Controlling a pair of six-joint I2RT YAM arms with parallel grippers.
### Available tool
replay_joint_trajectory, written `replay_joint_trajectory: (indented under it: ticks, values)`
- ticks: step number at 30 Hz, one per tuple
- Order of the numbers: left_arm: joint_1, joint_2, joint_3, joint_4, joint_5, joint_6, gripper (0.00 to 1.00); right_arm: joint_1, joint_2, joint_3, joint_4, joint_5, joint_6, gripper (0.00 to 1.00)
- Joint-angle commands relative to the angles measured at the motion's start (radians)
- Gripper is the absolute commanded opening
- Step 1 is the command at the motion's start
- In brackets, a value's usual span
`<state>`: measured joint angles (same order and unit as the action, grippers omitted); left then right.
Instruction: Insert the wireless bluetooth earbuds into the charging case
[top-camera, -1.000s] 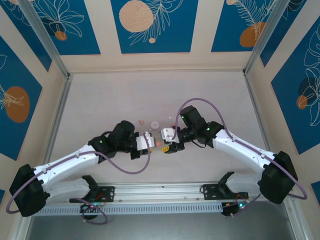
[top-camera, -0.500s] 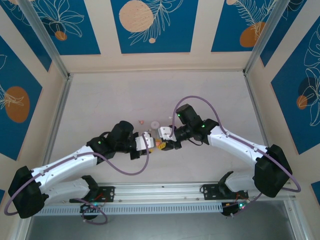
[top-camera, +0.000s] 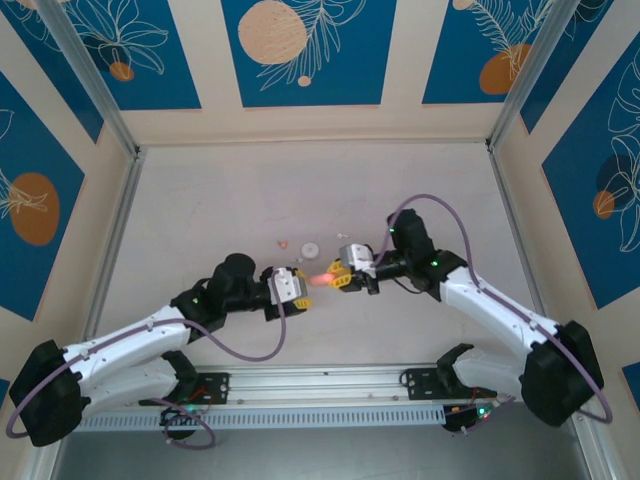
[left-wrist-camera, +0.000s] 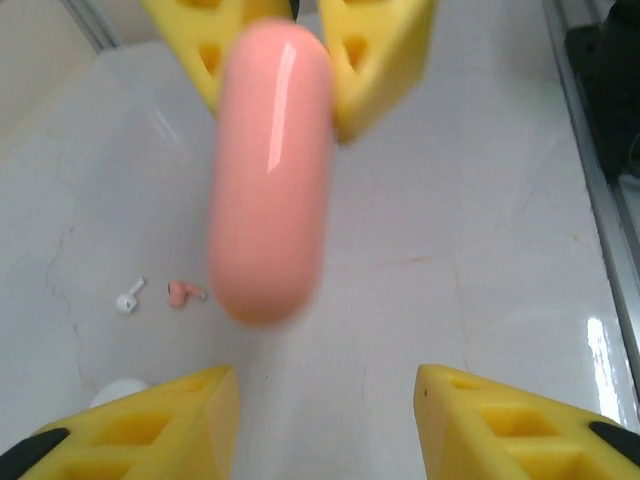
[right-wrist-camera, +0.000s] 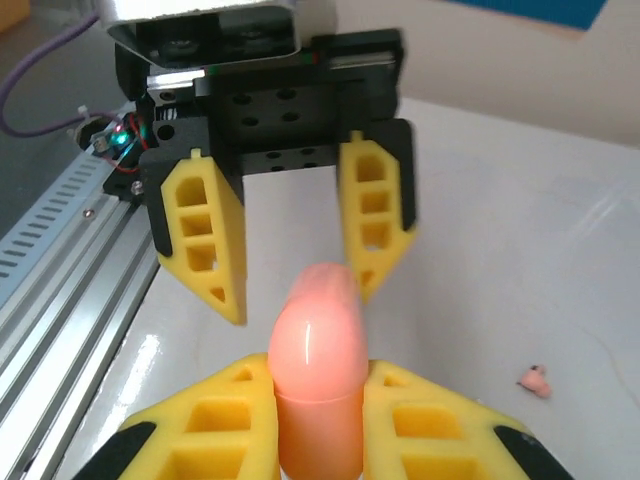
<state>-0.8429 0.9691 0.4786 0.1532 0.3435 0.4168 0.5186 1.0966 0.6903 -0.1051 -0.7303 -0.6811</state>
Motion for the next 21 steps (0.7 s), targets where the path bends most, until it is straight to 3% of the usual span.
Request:
replay_joint_trajectory:
  ticks: [1,13,18,21]
  values:
    - [-0.006,-0.009,-0.049,0.273,0.087,-0.066,0.49,-0.048,-0.058,-0.076,0.223,-0.167,0.169,0.13]
    - [-0.008,0.089,-0.058,0.499,0.183,-0.171,0.48,-0.039,-0.059,-0.166,0.456,-0.220,0.349,0.13]
    - [-0.007,0.095,-0.050,0.496,0.207,-0.181,0.43,-0.026,-0.033,-0.158,0.468,-0.218,0.350,0.13]
    - [-0.007,0.095,-0.042,0.481,0.220,-0.180,0.33,-0.022,-0.021,-0.152,0.469,-0.218,0.347,0.13]
